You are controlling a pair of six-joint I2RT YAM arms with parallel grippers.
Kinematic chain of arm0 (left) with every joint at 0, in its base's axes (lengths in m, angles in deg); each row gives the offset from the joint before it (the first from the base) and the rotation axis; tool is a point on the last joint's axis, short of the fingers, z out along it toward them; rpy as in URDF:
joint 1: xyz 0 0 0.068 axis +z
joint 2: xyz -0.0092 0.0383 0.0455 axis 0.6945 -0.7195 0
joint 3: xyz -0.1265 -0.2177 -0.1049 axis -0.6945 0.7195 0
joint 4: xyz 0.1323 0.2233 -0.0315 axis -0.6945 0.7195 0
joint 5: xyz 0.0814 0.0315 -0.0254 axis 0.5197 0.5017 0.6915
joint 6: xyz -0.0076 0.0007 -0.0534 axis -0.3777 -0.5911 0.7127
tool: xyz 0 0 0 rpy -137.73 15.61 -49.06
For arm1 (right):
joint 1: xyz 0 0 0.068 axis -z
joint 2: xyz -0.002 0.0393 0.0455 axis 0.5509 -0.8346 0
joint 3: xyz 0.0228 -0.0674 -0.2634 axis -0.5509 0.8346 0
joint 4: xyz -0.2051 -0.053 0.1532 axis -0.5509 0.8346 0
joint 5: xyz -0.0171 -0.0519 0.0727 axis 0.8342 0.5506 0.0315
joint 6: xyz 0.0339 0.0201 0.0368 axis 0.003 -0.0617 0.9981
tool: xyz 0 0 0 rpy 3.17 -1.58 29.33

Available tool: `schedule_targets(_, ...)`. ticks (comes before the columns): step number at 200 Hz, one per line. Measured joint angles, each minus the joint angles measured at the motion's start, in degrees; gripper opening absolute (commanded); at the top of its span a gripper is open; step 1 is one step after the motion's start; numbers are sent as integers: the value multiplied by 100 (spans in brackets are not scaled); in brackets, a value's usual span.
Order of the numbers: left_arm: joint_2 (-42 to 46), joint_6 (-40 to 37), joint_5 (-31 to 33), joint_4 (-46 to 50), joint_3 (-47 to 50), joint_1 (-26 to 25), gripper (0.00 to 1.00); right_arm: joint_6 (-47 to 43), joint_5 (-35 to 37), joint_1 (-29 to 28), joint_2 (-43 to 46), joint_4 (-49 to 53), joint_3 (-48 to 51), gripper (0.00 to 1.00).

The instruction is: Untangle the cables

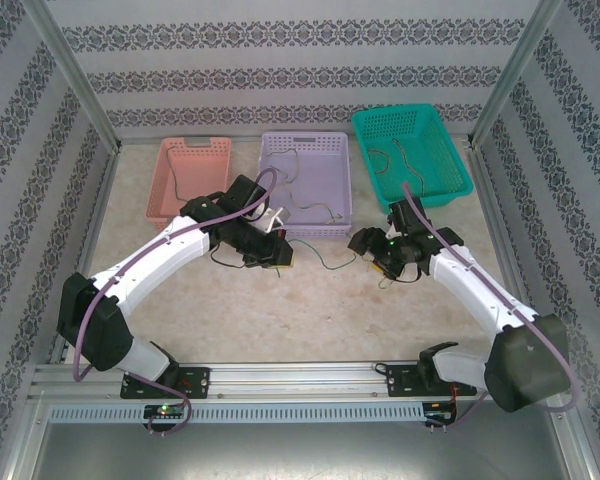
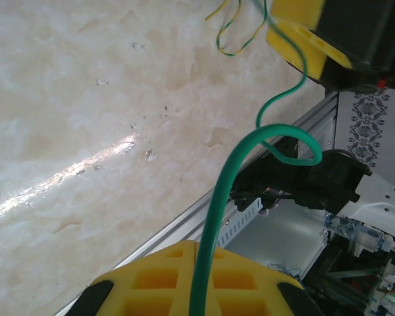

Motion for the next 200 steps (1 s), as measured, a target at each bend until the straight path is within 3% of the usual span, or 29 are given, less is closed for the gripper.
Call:
schedule_targets(30,-4,-96,-83,2,0,0,0,-28,-170,0,-437,-210,-83,66)
schedule_targets(54,-4,-155,-122,2,0,0,0,-101,-247,-13,-758,-306,-271,47)
schedule_targets(66,-4,-170,-125,2,0,0,0,-186,-238,-9,-798,-313,-326,32)
schedule_targets(83,-4,-173,-125,2,0,0,0,-247,-247,96,-798,-326,-356,0)
schedule_targets(142,55,-348,-297,-4,345,-92,0,-26,-149,1040,-774,-424,-975,0)
schedule_targets(200,-101,-826,-297,-525,457,-892,0,627,-125,1405,-1215,-476,-2503,0)
